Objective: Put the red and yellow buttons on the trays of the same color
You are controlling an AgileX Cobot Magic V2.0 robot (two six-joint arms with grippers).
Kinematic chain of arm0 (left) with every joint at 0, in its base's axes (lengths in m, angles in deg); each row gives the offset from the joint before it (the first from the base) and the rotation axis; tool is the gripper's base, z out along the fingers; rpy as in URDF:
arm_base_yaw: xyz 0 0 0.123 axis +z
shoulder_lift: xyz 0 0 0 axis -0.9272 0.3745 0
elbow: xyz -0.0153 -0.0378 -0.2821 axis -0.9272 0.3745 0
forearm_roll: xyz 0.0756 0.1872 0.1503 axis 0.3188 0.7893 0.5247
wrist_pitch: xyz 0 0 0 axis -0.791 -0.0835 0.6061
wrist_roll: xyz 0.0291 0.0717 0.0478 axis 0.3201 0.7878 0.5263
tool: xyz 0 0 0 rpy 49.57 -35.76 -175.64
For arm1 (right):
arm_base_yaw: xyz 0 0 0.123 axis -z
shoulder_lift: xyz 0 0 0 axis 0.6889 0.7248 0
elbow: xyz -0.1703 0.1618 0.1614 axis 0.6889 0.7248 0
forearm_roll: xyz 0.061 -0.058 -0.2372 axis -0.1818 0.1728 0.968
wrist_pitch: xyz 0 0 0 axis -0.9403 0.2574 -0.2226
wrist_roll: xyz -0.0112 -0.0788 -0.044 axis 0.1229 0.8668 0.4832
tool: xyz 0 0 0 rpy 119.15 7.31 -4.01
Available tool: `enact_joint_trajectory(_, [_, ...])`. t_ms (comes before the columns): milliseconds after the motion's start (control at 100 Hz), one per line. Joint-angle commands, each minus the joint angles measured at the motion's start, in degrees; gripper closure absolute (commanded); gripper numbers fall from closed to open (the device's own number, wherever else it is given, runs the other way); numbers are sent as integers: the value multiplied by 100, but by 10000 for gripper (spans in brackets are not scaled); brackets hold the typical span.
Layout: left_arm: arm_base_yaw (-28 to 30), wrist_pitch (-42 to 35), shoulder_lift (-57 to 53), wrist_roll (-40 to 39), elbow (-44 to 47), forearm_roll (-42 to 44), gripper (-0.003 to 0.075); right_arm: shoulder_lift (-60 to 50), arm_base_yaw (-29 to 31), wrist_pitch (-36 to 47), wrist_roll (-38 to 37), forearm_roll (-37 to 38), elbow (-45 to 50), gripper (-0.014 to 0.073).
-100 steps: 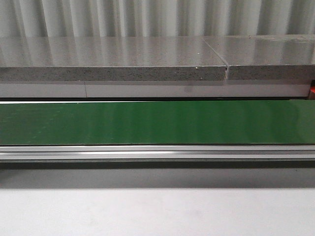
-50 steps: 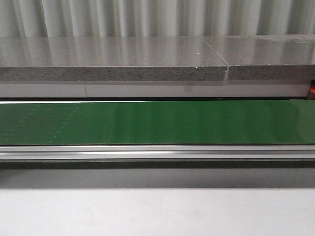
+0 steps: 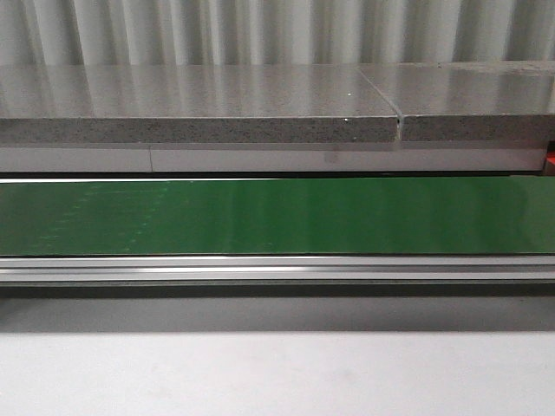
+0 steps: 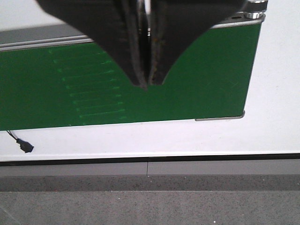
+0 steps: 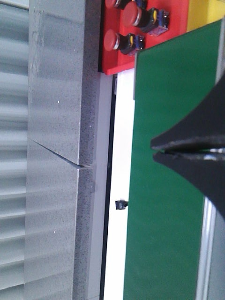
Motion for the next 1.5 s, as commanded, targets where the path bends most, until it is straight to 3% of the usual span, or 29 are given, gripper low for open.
enact_joint_trajectory(0, [-43,-402,9,-8,-164,-151,740,-219,-5,534,62,89,93,661])
enact_joint_trajectory(350, [-43,-392,9,-8,-164,-151,740,-962,7,694,62,77,843,661])
enact_joint_trajectory(1490, [-43,-392,9,-8,-164,-151,740,-962,7,725,62,60,837,661])
